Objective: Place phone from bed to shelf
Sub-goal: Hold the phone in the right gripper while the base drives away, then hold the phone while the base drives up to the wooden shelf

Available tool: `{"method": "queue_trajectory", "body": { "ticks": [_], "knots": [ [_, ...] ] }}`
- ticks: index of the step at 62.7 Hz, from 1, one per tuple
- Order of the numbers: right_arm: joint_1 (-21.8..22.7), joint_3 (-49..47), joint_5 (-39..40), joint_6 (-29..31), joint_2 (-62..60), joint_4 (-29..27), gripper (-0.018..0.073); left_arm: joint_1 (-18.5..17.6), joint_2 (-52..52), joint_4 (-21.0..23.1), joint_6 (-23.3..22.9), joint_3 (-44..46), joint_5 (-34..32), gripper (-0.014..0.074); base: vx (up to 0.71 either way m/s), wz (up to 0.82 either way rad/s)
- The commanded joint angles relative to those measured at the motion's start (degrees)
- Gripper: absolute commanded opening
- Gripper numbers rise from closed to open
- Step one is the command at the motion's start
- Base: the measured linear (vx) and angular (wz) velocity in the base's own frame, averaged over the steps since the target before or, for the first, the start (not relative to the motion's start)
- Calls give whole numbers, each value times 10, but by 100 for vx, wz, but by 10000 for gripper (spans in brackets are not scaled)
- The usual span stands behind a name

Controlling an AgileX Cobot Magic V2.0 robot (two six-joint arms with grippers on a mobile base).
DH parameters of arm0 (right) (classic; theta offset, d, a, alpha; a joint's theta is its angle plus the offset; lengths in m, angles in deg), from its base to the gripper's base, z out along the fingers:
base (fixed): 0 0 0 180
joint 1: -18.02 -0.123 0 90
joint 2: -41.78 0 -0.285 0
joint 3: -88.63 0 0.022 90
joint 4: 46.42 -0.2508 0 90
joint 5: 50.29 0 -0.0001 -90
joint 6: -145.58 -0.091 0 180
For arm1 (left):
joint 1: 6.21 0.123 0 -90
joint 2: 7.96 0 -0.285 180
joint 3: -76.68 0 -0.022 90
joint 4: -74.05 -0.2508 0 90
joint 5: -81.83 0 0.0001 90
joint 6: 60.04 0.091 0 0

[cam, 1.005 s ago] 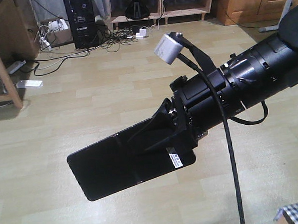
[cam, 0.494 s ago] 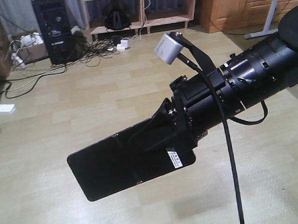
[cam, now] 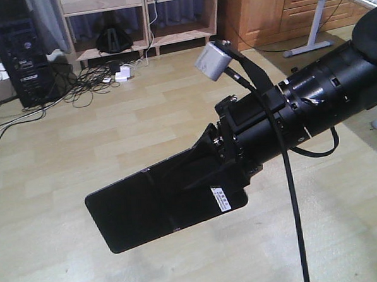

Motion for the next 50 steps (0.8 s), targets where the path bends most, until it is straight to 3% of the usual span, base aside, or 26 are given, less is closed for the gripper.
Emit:
{"method": "queue_trajectory", "body": {
  "ticks": [1,50],
  "knots": [
    [0,-13,-33,1,-21,-43,-2,0,-5,5,0,-4,-40,1,44,-13],
    [0,-13,-33,1,-21,-43,-2,0,-5,5,0,-4,-40,1,47,-17]
  ]
}}
